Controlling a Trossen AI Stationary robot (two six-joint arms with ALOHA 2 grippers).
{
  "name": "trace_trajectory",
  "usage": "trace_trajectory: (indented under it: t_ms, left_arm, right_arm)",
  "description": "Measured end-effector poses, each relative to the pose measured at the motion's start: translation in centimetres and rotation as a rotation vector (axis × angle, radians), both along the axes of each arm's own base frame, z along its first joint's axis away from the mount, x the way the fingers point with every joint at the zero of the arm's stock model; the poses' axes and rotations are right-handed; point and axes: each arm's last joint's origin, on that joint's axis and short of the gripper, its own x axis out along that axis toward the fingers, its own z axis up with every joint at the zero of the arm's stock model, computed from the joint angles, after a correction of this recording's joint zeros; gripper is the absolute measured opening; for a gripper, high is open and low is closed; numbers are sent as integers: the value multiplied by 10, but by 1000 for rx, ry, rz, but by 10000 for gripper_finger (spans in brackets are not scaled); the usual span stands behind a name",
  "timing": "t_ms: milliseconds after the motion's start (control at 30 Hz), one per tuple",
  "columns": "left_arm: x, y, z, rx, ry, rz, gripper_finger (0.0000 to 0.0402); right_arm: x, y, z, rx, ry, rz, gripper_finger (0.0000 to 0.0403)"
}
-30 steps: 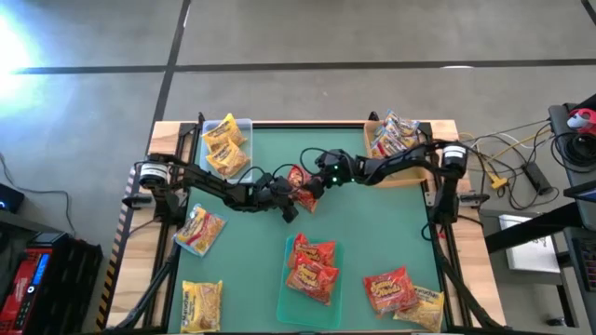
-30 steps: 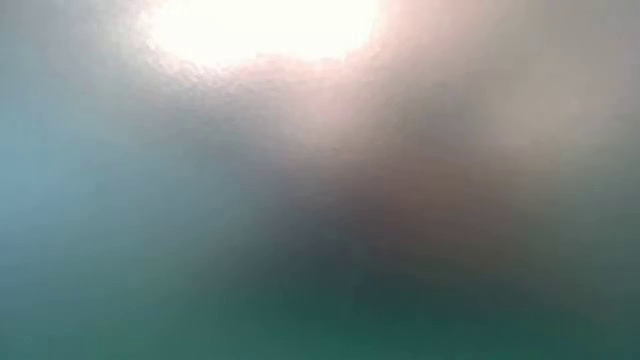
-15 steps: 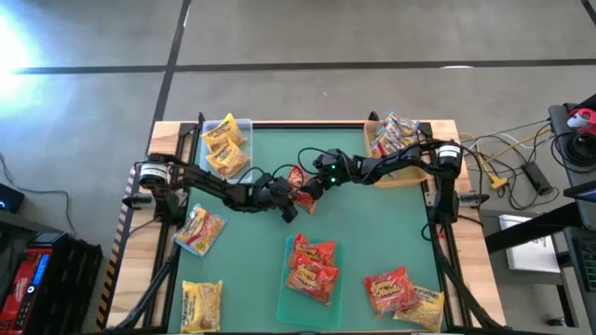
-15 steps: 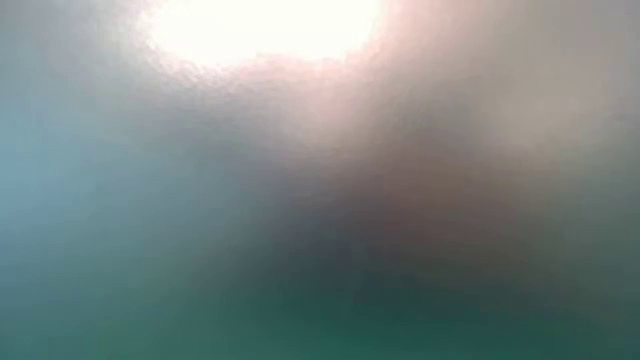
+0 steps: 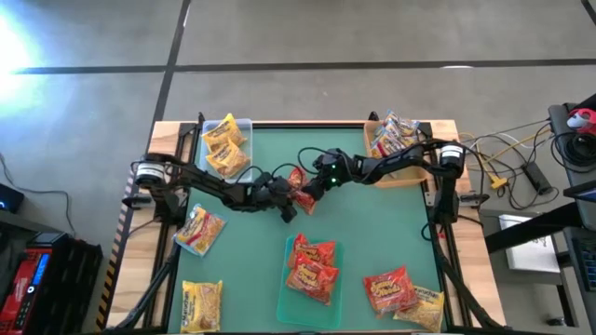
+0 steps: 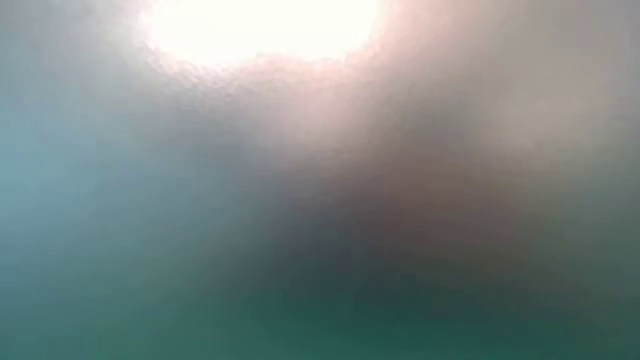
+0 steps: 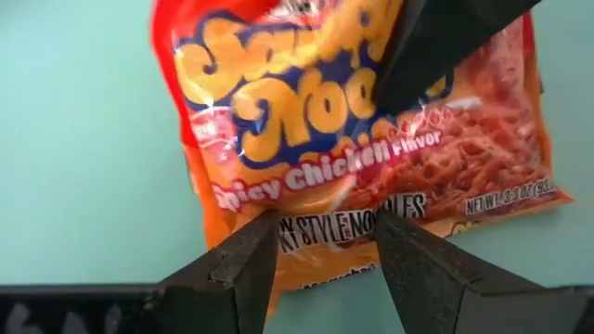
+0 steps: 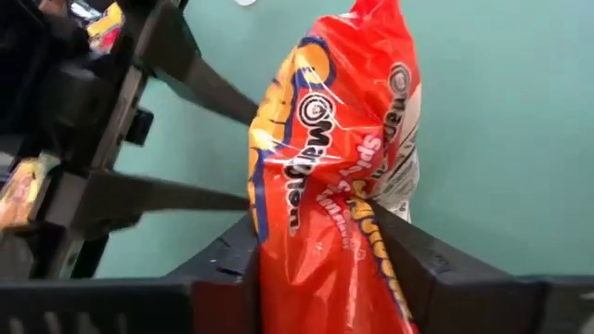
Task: Sort Maruchan noodles
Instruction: Put the red noodle pack into the green bin
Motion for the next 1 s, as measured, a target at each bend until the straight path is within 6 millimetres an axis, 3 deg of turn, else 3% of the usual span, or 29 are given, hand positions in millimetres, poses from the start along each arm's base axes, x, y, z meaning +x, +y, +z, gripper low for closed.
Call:
trace_trajectory:
  t_ms: [133, 433, 700, 1000]
  left_arm:
    - [-3, 0, 13, 5, -22, -4, 166]
    - [-14, -2, 35, 9, 2, 5, 166]
    - [-29, -4, 38, -9, 89, 45, 166]
    - [-48, -4, 40, -26, 76, 67, 166]
  right_arm:
    - [-3, 0, 3, -9, 8, 16, 107]
    - [-13, -2, 15, -55, 57, 41, 104]
    - [-25, 1, 48, -119, 40, 71, 102]
    - [-45, 33, 100, -184, -28, 158, 102]
